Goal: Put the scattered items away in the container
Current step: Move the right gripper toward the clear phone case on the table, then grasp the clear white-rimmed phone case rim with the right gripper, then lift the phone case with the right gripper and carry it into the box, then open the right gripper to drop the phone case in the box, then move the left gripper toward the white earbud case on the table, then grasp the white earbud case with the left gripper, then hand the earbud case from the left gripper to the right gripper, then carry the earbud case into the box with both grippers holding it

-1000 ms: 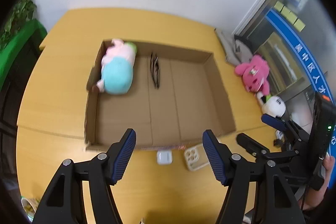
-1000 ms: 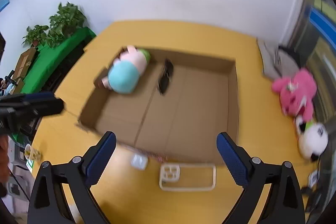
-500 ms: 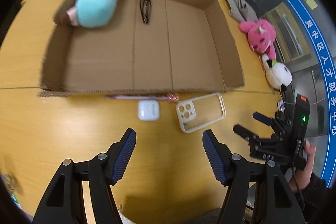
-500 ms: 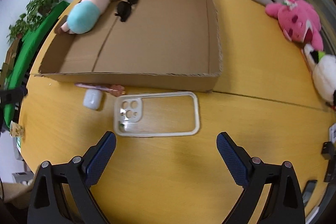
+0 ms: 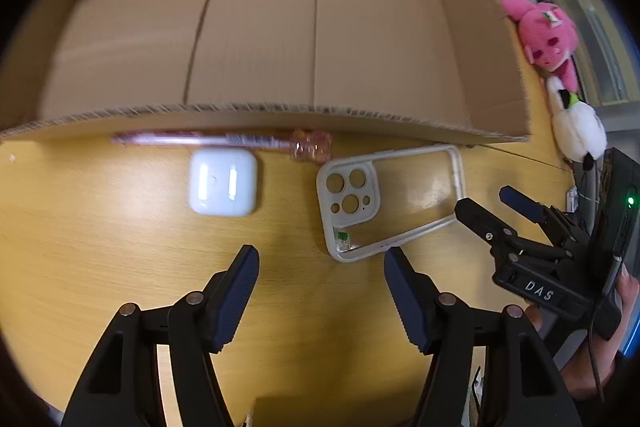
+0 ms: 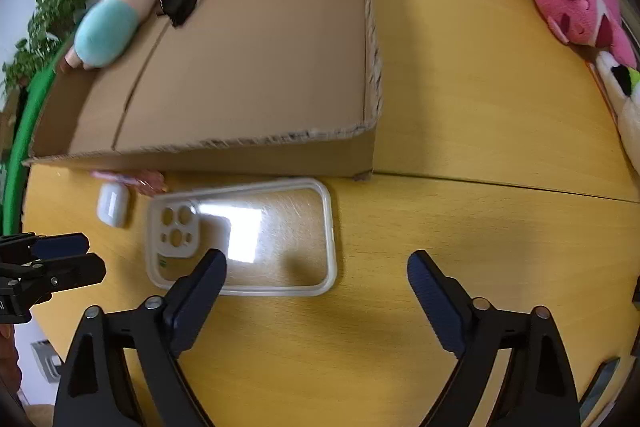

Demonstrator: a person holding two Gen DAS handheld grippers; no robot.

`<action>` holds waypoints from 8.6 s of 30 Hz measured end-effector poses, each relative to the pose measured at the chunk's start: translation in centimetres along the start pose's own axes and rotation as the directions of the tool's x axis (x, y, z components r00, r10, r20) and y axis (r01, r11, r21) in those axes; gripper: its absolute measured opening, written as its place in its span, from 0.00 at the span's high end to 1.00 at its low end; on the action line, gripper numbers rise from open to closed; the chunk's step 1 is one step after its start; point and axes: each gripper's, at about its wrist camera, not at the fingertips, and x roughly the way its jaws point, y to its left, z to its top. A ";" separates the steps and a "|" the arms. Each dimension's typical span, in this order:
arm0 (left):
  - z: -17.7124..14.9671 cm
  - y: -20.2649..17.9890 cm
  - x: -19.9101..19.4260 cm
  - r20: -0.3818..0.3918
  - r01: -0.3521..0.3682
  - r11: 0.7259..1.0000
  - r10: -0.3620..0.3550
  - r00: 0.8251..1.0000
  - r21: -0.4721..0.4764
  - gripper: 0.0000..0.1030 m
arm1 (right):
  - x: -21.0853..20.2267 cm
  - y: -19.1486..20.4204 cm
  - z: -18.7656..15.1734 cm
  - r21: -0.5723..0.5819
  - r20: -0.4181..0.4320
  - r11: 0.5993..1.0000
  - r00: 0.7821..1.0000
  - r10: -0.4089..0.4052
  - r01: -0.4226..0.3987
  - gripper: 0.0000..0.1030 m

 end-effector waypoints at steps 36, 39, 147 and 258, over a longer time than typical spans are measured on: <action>-5.8 1.5 -5.2 0.010 -0.005 0.996 0.004 1.000 0.085 0.94 | -5.9 2.4 -5.2 -0.006 0.009 0.995 0.995 0.096 -0.096 0.94; -6.2 2.0 -7.9 0.060 -0.017 0.995 0.011 0.998 0.102 0.94 | -8.7 3.8 -5.4 0.000 0.064 0.994 0.992 0.107 -0.107 0.94; 13.5 3.1 -18.4 0.449 -0.145 0.974 0.053 0.892 0.174 0.34 | -8.4 7.0 22.7 0.027 0.227 0.990 0.964 -0.138 0.136 0.09; -3.5 -0.1 -13.4 0.285 -0.157 0.613 -0.117 0.951 0.774 0.60 | -5.9 16.9 7.4 -0.256 -0.222 0.819 0.856 0.467 -0.514 0.76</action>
